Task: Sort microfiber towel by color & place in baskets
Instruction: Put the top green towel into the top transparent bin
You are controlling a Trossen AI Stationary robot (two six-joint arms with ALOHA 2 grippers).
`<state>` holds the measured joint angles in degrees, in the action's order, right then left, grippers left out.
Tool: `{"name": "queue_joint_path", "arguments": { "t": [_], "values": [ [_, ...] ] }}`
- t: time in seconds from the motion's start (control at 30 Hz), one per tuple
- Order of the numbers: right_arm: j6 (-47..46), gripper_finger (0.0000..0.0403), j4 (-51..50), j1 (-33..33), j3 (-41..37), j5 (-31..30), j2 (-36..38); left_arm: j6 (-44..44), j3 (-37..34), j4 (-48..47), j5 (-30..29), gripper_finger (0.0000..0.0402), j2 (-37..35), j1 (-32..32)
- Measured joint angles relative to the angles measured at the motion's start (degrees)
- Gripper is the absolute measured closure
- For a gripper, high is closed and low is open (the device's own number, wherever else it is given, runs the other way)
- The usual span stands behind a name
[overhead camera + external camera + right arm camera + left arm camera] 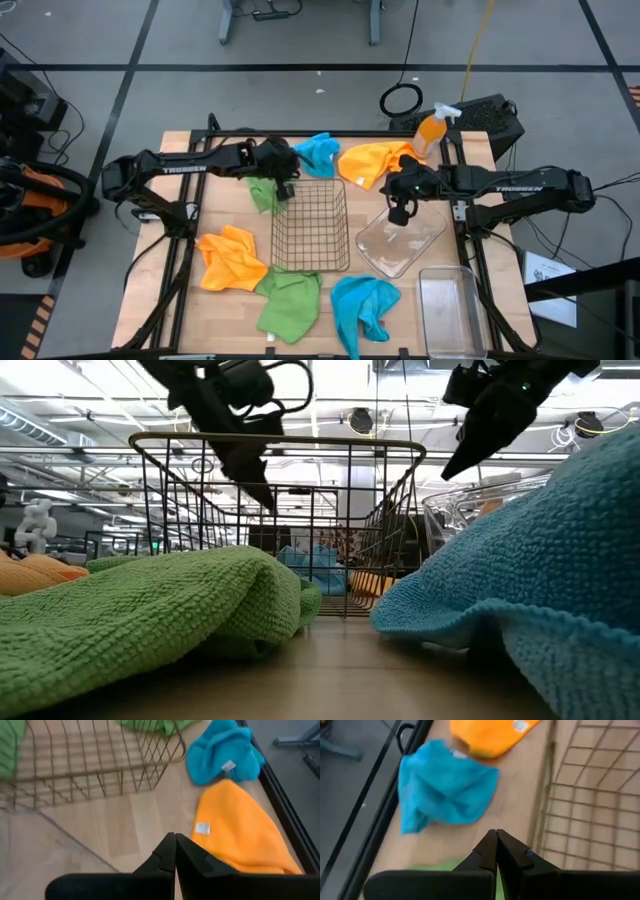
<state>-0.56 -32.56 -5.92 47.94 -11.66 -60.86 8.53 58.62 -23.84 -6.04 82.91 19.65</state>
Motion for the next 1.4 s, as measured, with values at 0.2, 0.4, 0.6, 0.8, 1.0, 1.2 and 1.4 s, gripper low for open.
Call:
{"name": "queue_joint_path", "arguments": {
  "t": [0.2, 0.4, 0.6, 0.8, 1.0, 1.2, 1.4],
  "values": [
    [-0.90, 0.0403, -0.28, 0.03, -0.02, 0.06, 0.00, -3.82, -8.49, 8.80, 0.04, 0.0392, -6.43, 2.98],
    [-2.64, 0.0403, -0.43, 0.03, -0.02, 0.07, 0.00, -8.32, -13.96, 4.24, 0.04, 0.0390, -12.32, 5.10],
    [-3.29, 0.0403, -0.32, 0.03, -0.02, 0.05, 0.00, -12.95, -20.38, 2.30, -0.13, 0.0372, -15.59, 7.11],
    [-3.30, 0.0403, -0.22, 0.03, -0.02, 0.05, 0.00, -16.07, -27.54, 5.49, 0.30, 0.0332, -15.95, 7.11],
    [-3.26, 0.0403, -0.22, 0.03, -0.02, 0.03, 0.00, -19.75, -33.40, 11.24, 5.03, 0.0276, -15.97, 6.32],
    [-2.82, 0.0403, 1.42, 0.03, -2.37, 0.03, -0.02, -20.07, -35.07, 16.34, 4.08, 0.0218, -15.96, 3.05],
    [-3.13, 0.0403, 2.02, 0.03, -4.34, 0.01, -0.04, -15.17, -35.05, 19.34, -6.46, 0.0175, -15.09, 2.83]
  ]
}}
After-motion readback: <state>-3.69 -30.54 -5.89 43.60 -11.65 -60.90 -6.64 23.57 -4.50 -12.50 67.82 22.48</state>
